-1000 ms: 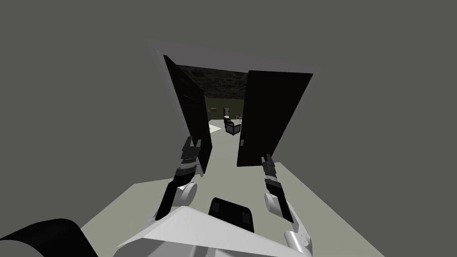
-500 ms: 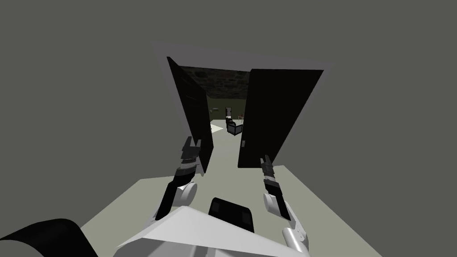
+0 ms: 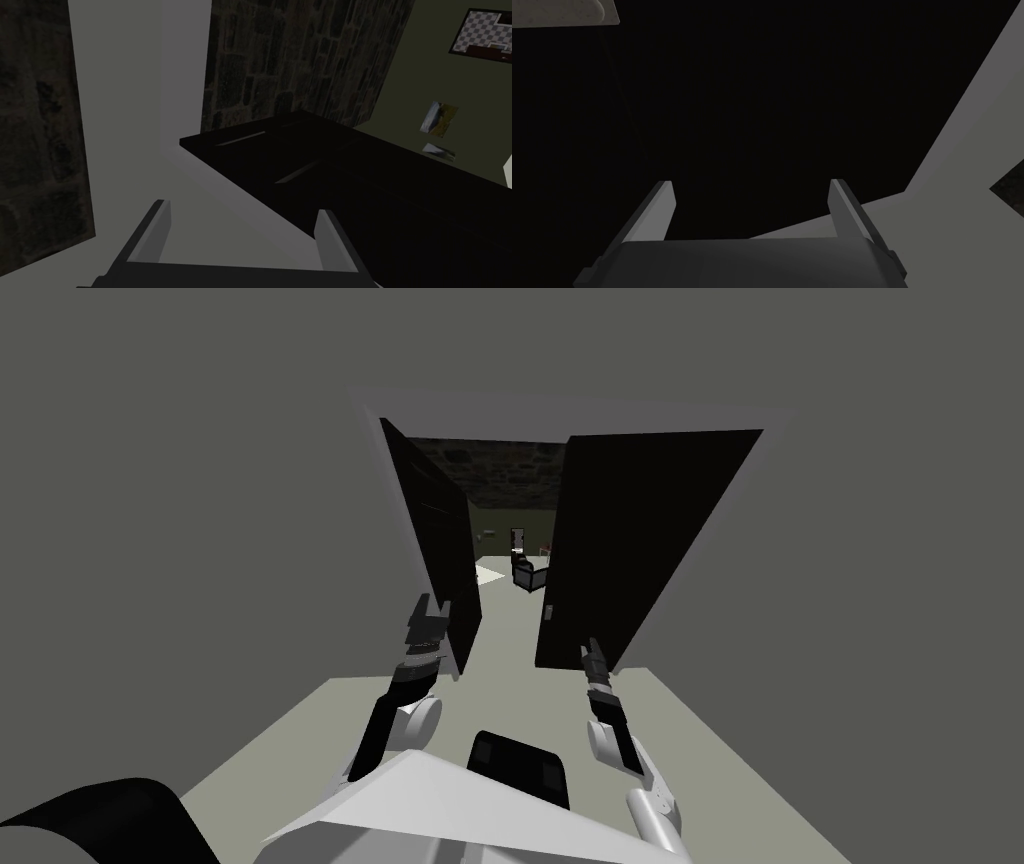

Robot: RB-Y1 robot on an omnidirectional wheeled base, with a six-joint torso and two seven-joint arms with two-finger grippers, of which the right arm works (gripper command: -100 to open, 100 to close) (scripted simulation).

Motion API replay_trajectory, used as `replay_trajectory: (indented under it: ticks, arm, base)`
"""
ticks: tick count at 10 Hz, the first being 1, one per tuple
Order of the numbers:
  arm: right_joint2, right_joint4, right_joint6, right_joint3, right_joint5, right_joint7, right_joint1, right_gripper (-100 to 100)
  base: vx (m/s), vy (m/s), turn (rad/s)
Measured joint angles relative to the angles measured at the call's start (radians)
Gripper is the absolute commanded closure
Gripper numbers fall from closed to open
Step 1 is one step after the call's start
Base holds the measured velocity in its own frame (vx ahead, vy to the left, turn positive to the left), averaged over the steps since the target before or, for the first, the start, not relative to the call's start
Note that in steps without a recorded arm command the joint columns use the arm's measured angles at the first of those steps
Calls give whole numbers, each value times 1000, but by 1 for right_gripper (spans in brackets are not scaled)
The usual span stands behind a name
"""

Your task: Push the door open

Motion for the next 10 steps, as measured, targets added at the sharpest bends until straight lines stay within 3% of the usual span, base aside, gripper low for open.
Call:
replay_trajectory:
  ticks: [5,10]
  arm:
    - [0,142,-19,0,-3,12,-58,-100]
    - [2,242,-29,-1,-5,21,-98,-100]
  base:
    - [45,-55,114]
    - [30,-38,81]
